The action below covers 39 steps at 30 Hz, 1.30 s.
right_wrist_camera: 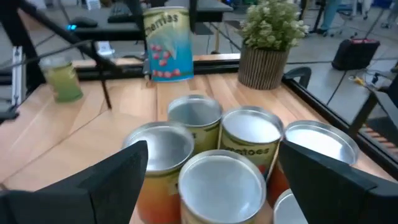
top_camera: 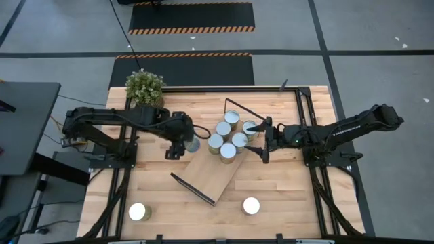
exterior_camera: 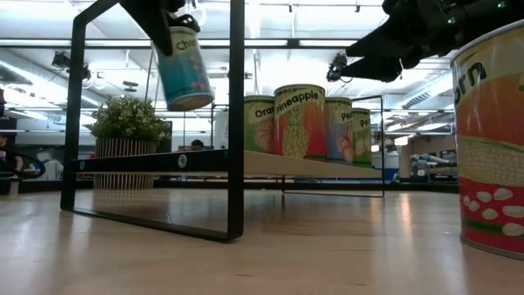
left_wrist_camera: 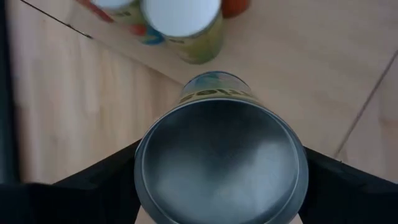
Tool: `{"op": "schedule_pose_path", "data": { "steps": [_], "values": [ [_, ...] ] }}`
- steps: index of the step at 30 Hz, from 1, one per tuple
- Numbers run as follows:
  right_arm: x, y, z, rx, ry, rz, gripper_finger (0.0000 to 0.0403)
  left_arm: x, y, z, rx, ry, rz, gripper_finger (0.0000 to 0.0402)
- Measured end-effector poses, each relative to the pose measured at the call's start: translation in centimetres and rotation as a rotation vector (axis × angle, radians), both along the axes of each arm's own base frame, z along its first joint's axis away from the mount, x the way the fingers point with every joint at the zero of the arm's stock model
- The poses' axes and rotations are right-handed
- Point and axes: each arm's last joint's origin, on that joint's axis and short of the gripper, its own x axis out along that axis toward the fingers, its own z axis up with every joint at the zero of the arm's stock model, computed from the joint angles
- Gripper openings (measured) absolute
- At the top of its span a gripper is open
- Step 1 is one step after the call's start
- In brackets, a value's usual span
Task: Pick and place cans onto a shelf
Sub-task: Put the canned cherries on the shelf
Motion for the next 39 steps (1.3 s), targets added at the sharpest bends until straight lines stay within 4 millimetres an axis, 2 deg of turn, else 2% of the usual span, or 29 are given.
{"op": "schedule_pose_path", "data": {
  "steps": [5,11,16,23,33,39],
  "values": [
    [-0.3,0.6,-0.3,-0.126,0.051,-0.024,0.0368,1.6,0.0,-1.7,-0.043,0.051,0.04,0.0331],
    [-1.5,0.6,1.4,-0.291,0.009,-0.039,0.0368,3.6,-0.1,-3.8,-0.112,0.081,0.077,0.0331],
    [-2.7,0.3,2.2,-0.369,-0.002,-0.029,0.0368,4.0,-0.4,-3.8,-0.143,0.06,0.122,0.0331],
    [-2.8,-1.2,1.9,-0.498,-0.039,-0.076,0.0368,4.8,-1.5,-4.3,-0.157,0.03,0.132,0.0331],
    [-2.7,-2.1,2.5,-0.535,-0.177,0.082,0.0368,6.2,-2.3,-6.1,-0.153,0.049,0.135,0.0331],
    [-2.4,-2.4,2.4,-0.525,-0.191,0.078,0.0368,6.6,-2.8,-6.9,-0.152,0.077,0.11,0.0331]
  ]
}}
